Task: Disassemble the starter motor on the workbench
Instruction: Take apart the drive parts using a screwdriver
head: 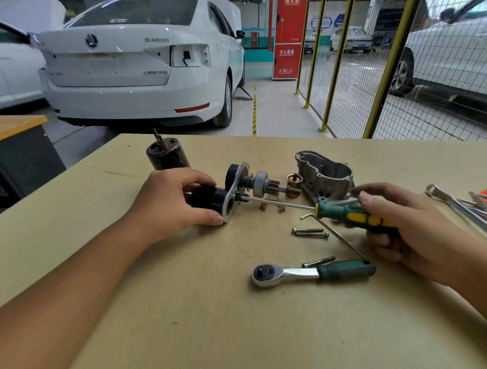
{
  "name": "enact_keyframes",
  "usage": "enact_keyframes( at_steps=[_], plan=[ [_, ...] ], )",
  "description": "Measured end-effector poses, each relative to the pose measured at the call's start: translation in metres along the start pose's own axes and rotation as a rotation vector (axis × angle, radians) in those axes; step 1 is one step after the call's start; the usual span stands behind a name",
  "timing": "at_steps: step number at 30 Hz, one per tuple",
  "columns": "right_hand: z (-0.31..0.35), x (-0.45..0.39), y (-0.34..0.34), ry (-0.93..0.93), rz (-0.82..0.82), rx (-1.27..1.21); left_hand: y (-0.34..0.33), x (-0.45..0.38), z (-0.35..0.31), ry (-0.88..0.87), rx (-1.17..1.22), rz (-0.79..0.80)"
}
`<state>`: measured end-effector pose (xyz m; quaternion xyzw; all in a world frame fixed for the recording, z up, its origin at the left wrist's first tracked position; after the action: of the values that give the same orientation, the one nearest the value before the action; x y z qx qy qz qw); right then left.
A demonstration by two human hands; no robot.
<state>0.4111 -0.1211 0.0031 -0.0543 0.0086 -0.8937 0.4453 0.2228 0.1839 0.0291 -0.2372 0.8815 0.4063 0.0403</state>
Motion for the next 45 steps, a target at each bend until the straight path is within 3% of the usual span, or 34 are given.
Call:
enact_keyframes(
  at_steps=[3, 9, 15, 20, 26, 31, 38, 42, 45],
  plan=[
    [-0.001, 0.001, 0.003, -0.056, -0.016, 0.046, 0.000, 0.001, 0.000, -0.002, 0.006, -0.008],
    [-0.001, -0.002, 0.007, 0.092, -0.011, -0.186, 0.000, 0.000, 0.000, -0.008, -0.006, -0.004],
    [0.000, 0.000, 0.007, -0.011, -0.050, 0.003, 0.001, 0.000, -0.001, -0.018, -0.010, -0.008],
    [0.000, 0.000, 0.005, 0.091, 0.006, -0.111, 0.001, 0.000, -0.001, -0.018, -0.012, -0.009],
    [-0.001, -0.001, 0.008, -0.005, -0.047, -0.014, 0.000, 0.000, -0.002, -0.020, -0.021, -0.001],
    [-0.001, 0.000, 0.006, 0.082, 0.064, -0.091, 0.000, 0.000, -0.002, -0.014, -0.020, 0.003],
    [-0.001, 0.001, 0.004, -0.056, -0.006, -0.004, 0.001, 0.000, -0.002, -0.009, -0.013, 0.003],
    [0.004, 0.003, 0.003, 0.114, 0.013, -0.150, 0.000, 0.000, -0.002, -0.007, -0.009, 0.005],
    [0.002, 0.000, -0.001, 0.099, -0.002, -0.199, 0.000, 0.000, -0.003, -0.007, -0.002, 0.003]
  ],
)
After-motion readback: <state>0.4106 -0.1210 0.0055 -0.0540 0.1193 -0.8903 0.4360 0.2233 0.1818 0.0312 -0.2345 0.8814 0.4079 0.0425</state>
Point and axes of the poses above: each hand's wrist, its own x-axis away from the middle knuckle, its own y-axis out of the back of the hand, z = x × y, the point moved 7 cm from there along -x, towards the middle knuckle, and after that the axes turned 9 degrees about z, right-handed, at the moved point
